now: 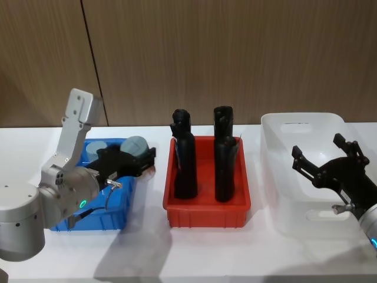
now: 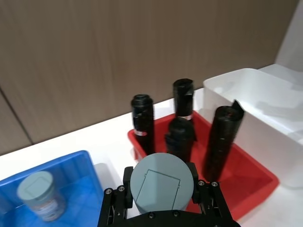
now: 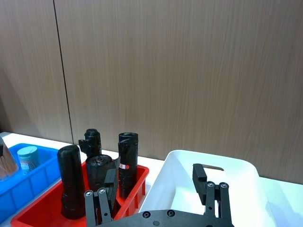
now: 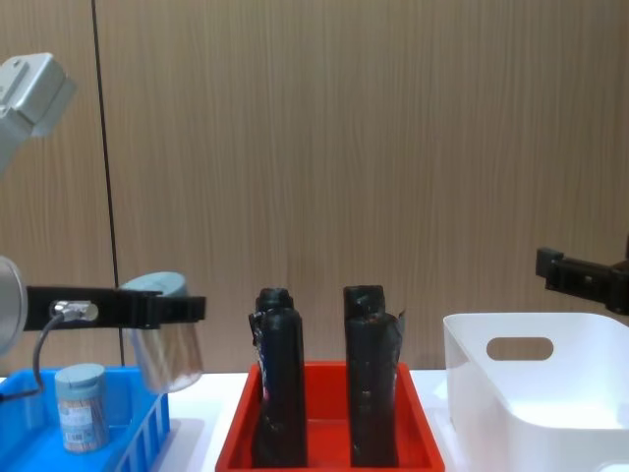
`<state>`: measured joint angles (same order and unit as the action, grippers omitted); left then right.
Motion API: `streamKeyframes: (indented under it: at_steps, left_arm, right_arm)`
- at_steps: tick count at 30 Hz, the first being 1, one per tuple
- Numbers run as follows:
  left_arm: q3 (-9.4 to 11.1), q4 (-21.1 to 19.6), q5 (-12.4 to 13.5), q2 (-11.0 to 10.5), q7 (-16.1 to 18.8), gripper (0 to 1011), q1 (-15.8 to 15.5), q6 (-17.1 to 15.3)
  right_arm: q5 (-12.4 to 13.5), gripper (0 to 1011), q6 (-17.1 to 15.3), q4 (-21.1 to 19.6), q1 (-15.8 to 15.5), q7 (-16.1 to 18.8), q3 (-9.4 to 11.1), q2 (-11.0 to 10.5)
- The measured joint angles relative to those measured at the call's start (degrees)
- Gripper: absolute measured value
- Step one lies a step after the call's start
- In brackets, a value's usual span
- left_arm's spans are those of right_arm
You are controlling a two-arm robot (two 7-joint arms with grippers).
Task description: Pick the cotton swabs from the blue box and place them into the white box.
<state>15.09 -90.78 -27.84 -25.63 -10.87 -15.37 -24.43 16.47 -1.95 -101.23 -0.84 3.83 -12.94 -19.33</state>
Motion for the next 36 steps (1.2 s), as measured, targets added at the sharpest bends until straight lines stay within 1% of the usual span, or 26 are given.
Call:
streamKeyframes:
  at_steps: [5, 6, 10, 12, 18, 19, 21, 22, 24, 25, 27, 28, 33, 34, 36]
  left_arm:
    - [0.17, 0.06, -0.57, -0.18, -4.32, 665, -0.17, 0.04]
    - [0.24, 0.35, -0.72, -0.18, -5.68, 665, -0.36, 0.12]
    - [0.36, 1.07, -1.03, -0.18, -8.61, 665, -0.78, 0.5]
    - [0.49, 2.1, -1.32, -0.13, -11.79, 665, -1.39, 1.02]
    - [0.71, 4.42, -1.6, 0.09, -17.53, 665, -2.83, 2.05]
    - [0.78, 5.17, -1.63, 0.18, -19.46, 665, -3.28, 2.39]
    - [0.84, 5.93, -1.62, 0.26, -20.79, 665, -3.73, 2.72]
    - [0.93, 6.84, -1.62, 0.41, -22.75, 665, -4.35, 3.07]
    - [1.02, 7.72, -1.57, 0.55, -24.69, 665, -4.93, 3.46]
    - [1.11, 8.57, -1.44, 0.7, -26.34, 665, -5.51, 3.79]
    - [1.23, 9.61, -1.31, 0.91, -28.02, 665, -6.26, 4.13]
    - [1.34, 10.56, -1.14, 1.1, -29.75, 665, -6.9, 4.47]
    - [1.79, 13.67, -0.4, 1.85, -34.98, 665, -9.16, 5.58]
    - [1.96, 14.74, -0.1, 2.12, -36.89, 665, -9.97, 5.99]
    - [2.12, 15.8, 0.19, 2.4, -38.53, 665, -10.75, 6.33]
  right_arm:
    - [0.0, 1002, 0.0, 0.0, 0.0, 0.0, 0.0, 0.0]
    - [0.0, 1002, 0.0, 0.0, 0.0, 0.0, 0.0, 0.0]
    - [0.0, 1002, 0.0, 0.0, 0.0, 0.0, 0.0, 0.0]
    - [0.0, 1002, 0.0, 0.0, 0.0, 0.0, 0.0, 0.0]
    - [0.0, 1002, 0.0, 0.0, 0.0, 0.0, 0.0, 0.0]
    - [0.0, 1002, 0.0, 0.0, 0.0, 0.0, 0.0, 0.0]
    - [0.0, 1002, 0.0, 0.0, 0.0, 0.0, 0.0, 0.0]
    - [0.0, 1002, 0.0, 0.0, 0.0, 0.0, 0.0, 0.0]
    - [0.0, 1002, 0.0, 0.0, 0.0, 0.0, 0.0, 0.0]
    - [0.0, 1002, 0.0, 0.0, 0.0, 0.0, 0.0, 0.0]
    - [0.0, 1002, 0.0, 0.0, 0.0, 0.0, 0.0, 0.0]
    - [0.0, 1002, 0.0, 0.0, 0.0, 0.0, 0.0, 0.0]
    - [0.0, 1002, 0.0, 0.0, 0.0, 0.0, 0.0, 0.0]
    - [0.0, 1002, 0.0, 0.0, 0.0, 0.0, 0.0, 0.0]
    - [0.0, 1002, 0.0, 0.0, 0.0, 0.0, 0.0, 0.0]
